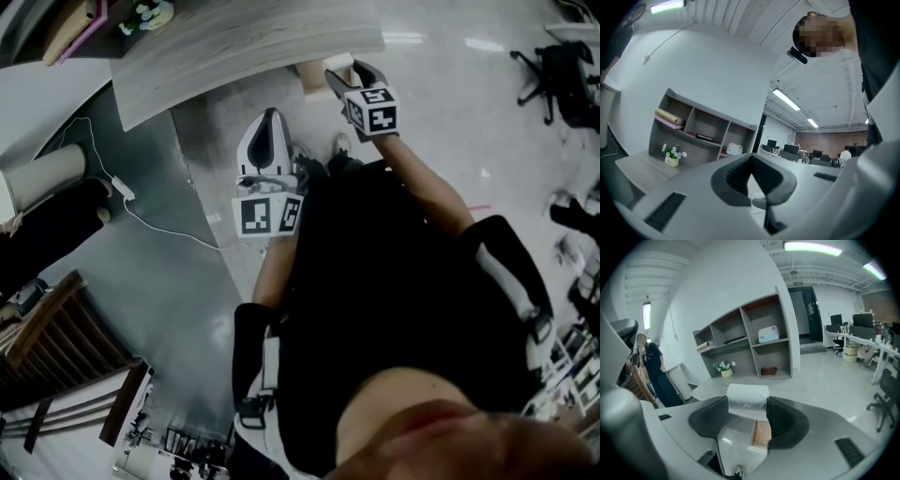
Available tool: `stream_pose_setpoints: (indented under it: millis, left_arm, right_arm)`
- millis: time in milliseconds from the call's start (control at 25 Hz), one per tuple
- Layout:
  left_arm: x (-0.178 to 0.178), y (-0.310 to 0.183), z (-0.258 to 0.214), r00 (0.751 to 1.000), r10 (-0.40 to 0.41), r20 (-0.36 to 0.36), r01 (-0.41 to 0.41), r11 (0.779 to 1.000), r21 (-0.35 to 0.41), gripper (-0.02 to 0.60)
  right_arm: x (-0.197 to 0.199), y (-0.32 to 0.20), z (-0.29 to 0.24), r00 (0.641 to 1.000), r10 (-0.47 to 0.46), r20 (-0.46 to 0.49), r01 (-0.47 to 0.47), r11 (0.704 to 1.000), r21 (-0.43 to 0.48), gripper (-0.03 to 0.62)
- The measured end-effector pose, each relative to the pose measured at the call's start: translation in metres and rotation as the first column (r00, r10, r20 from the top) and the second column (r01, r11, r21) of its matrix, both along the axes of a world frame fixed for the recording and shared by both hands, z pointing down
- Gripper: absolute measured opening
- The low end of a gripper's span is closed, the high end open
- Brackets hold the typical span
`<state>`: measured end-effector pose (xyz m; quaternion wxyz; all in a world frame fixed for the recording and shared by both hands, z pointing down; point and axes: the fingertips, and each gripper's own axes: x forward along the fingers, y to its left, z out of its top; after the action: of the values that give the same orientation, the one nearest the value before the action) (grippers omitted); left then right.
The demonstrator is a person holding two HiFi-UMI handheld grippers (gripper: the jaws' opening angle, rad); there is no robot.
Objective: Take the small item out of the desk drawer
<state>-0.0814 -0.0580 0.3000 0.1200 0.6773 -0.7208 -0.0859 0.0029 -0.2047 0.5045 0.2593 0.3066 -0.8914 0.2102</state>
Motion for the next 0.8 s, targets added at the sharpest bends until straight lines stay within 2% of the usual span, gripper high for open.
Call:
stream_pose_setpoints:
  millis: [480,800]
  left_arm:
    - [-0.036,0.003,-0.023,0.999,0.034,0.043,-0.036,0.998,0.048,-0.003]
    - [-0.043,0.005,-0.014,0.997,0.063,0.047,-0.065,0.997,0.044,-0.003]
  right_arm:
    - [-0.01,0.04,-0.143,0.976,-0.004,0.217,-0.035,0.984,0.174,0.249]
    - [-0.013,0.082,-0.179,0.956,-0.084,0.282,0.018,0.973,0.23,0.249]
